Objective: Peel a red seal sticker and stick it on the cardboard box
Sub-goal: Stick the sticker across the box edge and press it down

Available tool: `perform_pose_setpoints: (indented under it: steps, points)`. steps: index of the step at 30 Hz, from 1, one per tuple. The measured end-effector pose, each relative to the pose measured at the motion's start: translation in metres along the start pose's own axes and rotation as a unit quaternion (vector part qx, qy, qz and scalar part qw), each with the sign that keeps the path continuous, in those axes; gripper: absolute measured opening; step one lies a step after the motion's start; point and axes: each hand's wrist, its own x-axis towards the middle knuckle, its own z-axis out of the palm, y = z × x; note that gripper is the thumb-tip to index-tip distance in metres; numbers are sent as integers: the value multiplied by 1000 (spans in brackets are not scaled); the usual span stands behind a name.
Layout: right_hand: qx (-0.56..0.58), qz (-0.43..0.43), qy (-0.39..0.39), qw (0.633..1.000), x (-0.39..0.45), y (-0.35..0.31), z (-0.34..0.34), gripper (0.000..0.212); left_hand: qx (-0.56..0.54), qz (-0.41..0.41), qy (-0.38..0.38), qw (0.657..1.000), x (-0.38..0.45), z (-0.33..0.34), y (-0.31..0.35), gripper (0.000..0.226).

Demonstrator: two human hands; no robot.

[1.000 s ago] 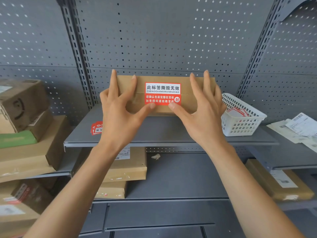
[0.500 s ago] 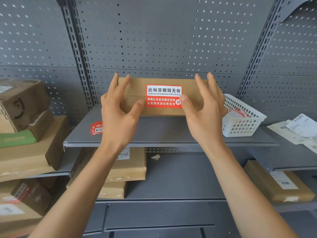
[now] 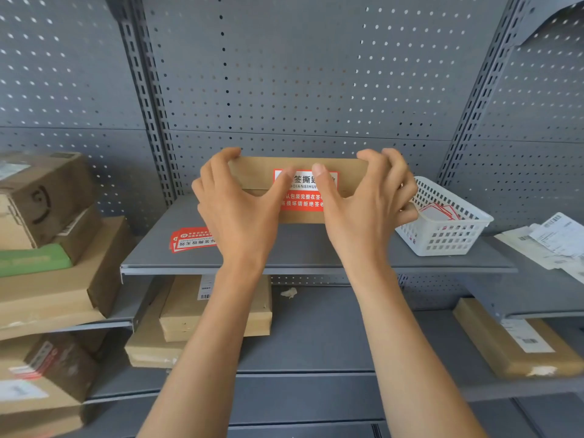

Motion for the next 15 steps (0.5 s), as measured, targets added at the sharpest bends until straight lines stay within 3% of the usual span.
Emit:
perform_pose_setpoints:
  steps: [4,9,15]
  points:
    - [-10,-6,1,1000,-3,2,4,64,9,-2,4,1000,0,0,-2,70]
    - [28,-8,-6,1000,-5,11,5,38,-17,-5,6,1000,-1,-5,-9,54]
    - [32,-10,-9,999,-7,13,5,30,-23,-1,9,1000,-3,-6,-14,38]
